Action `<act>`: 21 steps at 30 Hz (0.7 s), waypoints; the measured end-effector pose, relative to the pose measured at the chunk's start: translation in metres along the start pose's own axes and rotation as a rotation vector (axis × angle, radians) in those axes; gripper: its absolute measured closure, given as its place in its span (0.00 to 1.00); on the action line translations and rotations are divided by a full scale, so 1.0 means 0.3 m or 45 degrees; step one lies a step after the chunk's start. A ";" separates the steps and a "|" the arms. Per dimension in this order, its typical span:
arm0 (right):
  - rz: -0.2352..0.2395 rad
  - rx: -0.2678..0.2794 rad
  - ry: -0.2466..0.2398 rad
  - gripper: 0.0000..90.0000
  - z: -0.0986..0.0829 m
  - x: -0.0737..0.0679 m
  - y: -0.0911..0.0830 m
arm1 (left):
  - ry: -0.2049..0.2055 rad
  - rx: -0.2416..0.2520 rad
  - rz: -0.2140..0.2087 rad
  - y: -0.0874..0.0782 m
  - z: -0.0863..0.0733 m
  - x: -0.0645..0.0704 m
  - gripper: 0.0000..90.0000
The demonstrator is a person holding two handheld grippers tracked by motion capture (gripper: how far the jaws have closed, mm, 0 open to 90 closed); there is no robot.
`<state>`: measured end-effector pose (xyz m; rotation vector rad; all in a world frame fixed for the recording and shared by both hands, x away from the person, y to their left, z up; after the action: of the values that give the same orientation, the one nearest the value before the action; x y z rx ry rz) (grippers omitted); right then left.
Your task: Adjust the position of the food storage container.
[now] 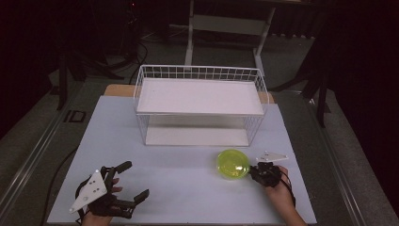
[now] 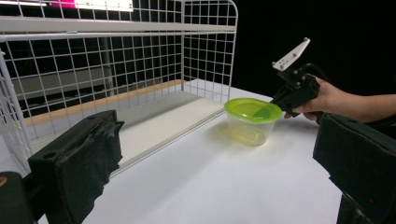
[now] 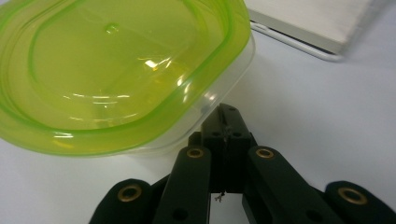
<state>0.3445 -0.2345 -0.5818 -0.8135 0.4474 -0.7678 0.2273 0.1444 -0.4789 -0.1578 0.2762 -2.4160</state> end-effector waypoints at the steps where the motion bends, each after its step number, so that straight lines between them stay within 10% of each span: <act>1: 0.006 -0.002 -0.006 1.00 0.006 -0.010 0.006 | 0.000 0.000 -0.001 0.000 0.000 0.000 0.02; 10: 0.056 0.000 -0.069 1.00 0.052 -0.094 0.043 | -0.002 0.001 -0.004 -0.003 0.002 0.002 0.02; 21: 0.050 0.012 -0.028 1.00 0.053 -0.066 0.029 | 0.004 -0.005 -0.007 -0.001 0.000 0.003 0.02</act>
<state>0.3453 -0.2080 -0.5773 -0.8018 0.4382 -0.7236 0.2265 0.1442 -0.4788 -0.1566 0.2826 -2.4213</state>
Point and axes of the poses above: each handheld gripper's, and its own axes: y roughly forward along the jaws, z roughly out of its top, x roughly to its right, the point moved 8 cm from there along y, roughly forward along the jaws, and after that the axes turned 8 degrees about -x, right-handed, at the moved point
